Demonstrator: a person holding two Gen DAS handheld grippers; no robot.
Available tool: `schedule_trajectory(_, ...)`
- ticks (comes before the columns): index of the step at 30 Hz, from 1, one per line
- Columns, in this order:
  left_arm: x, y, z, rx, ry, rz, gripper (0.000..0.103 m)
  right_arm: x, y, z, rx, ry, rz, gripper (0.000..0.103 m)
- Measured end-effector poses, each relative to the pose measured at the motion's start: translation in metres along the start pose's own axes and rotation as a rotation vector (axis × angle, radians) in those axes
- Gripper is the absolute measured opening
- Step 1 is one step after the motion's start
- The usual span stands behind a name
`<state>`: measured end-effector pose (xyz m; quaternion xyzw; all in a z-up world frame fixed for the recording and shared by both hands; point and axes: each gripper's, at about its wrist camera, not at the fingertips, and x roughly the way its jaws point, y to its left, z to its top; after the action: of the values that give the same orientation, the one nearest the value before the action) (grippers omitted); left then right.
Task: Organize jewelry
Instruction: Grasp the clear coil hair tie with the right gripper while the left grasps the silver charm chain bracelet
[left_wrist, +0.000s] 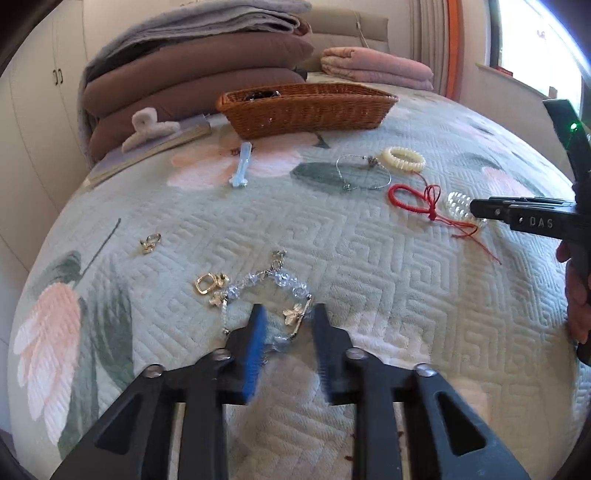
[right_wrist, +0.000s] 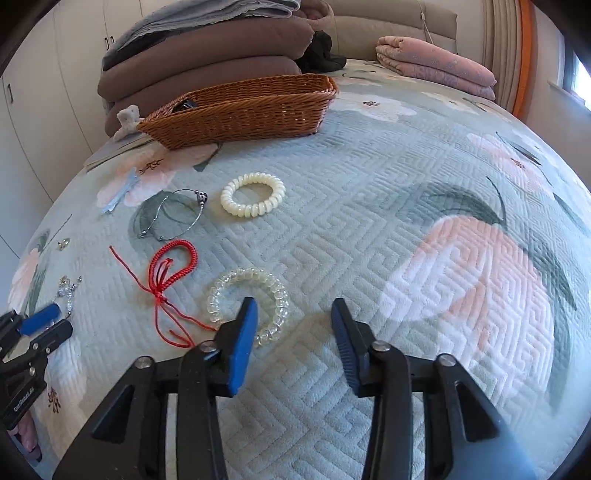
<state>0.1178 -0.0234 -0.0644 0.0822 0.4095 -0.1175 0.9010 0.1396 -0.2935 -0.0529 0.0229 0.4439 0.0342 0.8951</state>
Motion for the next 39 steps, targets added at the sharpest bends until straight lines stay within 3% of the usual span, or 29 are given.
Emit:
schedule_trajectory(4, 0.001, -0.001, 0.001, 0.004, 0.004, -0.013, 0.011, 0.002, 0.001, -0.001, -0.012, 0.004, -0.017, 0.018)
schedule_trajectory(7, 0.001, -0.001, 0.001, 0.005, 0.005, -0.022, 0.008, 0.003, 0.003, -0.002, -0.021, 0.005, -0.021, 0.012)
schedule_trajectory(16, -0.003, 0.003, 0.002, -0.022, -0.002, -0.057, 0.008, 0.000, 0.006, -0.002, -0.027, -0.008, -0.011, 0.010)
schedule_trajectory(22, -0.015, 0.003, 0.008, -0.025, -0.048, -0.063, 0.008, -0.005, 0.009, 0.000, -0.025, -0.024, 0.015, 0.009)
schedule_trajectory(39, -0.019, 0.015, 0.059, -0.039, -0.109, -0.075, 0.008, -0.017, 0.017, 0.020, -0.044, -0.075, 0.046, 0.009)
